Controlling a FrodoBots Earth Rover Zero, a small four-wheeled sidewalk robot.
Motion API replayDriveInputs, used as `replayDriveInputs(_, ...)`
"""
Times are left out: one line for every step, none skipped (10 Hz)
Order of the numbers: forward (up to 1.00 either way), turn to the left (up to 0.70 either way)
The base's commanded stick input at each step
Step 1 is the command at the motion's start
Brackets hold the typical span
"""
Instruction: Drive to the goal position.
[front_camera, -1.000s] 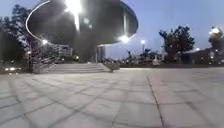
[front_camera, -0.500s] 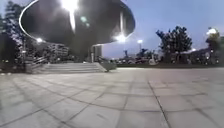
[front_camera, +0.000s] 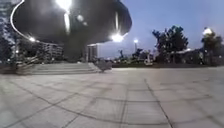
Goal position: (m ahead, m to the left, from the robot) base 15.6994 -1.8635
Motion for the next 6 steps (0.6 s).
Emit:
replayDriveInputs(0.7,0.0)
replayDriveInputs(0.7,0.0)
replayDriveInputs(0.7,0.0)
replayDriveInputs(0.7,0.0)
replayDriveInputs(0.7,0.0)
replayDriveInputs(0.7,0.0)
